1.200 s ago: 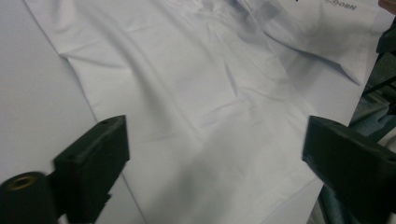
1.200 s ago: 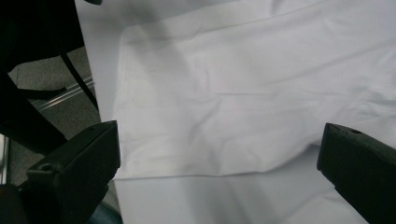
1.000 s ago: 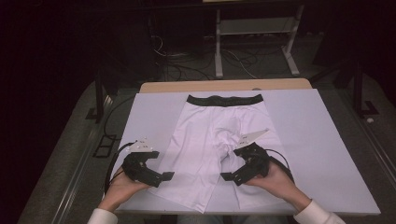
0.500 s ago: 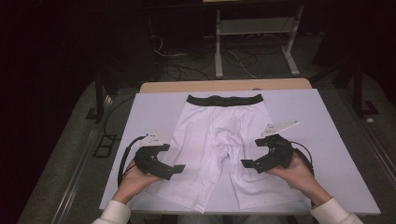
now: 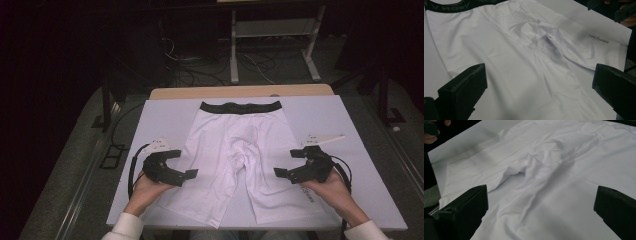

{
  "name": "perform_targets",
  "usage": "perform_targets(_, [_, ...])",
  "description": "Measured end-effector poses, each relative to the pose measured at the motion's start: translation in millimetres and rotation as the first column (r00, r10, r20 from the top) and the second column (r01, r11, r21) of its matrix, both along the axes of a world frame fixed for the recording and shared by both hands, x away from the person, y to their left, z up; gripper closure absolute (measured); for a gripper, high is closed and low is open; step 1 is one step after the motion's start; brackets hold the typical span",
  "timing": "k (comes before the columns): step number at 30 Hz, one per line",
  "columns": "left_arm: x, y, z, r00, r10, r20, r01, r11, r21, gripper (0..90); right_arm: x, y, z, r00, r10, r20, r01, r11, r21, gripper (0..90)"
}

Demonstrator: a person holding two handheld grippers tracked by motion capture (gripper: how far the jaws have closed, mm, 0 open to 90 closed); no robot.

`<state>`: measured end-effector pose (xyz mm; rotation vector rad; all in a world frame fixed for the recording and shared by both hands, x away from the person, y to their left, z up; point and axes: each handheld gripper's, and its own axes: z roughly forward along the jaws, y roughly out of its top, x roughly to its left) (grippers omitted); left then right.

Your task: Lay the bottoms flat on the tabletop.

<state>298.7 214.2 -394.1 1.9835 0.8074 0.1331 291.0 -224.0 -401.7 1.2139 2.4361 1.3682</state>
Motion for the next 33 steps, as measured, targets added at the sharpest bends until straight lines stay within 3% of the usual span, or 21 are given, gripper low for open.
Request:
perform_targets(11, [-7.1,8.5,-22.3,0.9973,0.07,0.022,-0.068,0.996,-0.058,0.0,-10.2,-24.0,-21.0,0.9983,-0.057,0.012,0.056,0.997,0.049,0.0])
perform_targets(15, [-10.9,10.8,-28.1,0.993,0.096,0.069,-0.089,0.992,-0.09,0.0,-16.2,-32.2,-27.8,0.9959,-0.079,0.045,0.076,0.995,0.058,0.0])
perform_targets(20, [-15.5,11.8,-35.5,0.9934,0.078,0.084,-0.074,0.9956,-0.057,0.0,-22.2,-38.0,-34.6,0.9945,-0.085,0.062,0.082,0.996,0.044,0.0])
perform_targets(24, [-14.5,12.1,-39.7,0.9951,0.07,0.07,-0.068,0.9972,-0.032,0.0,-28.5,-43.3,-34.1,0.9907,-0.087,0.104,0.083,0.995,0.048,0.0])
perform_targets(28, [-14.3,13.0,-39.2,0.9936,0.081,0.079,-0.079,0.9964,-0.03,0.0,-32.5,-50.6,-33.9,0.9867,-0.091,0.134,0.087,0.995,0.038,0.0])
perform_targets(33, [-13.6,13.0,-40.5,0.9931,0.088,0.078,-0.088,0.9961,-0.01,0.0,-35.1,-53.9,-38.1,0.9892,-0.094,0.112,0.094,0.996,0.011,0.0])
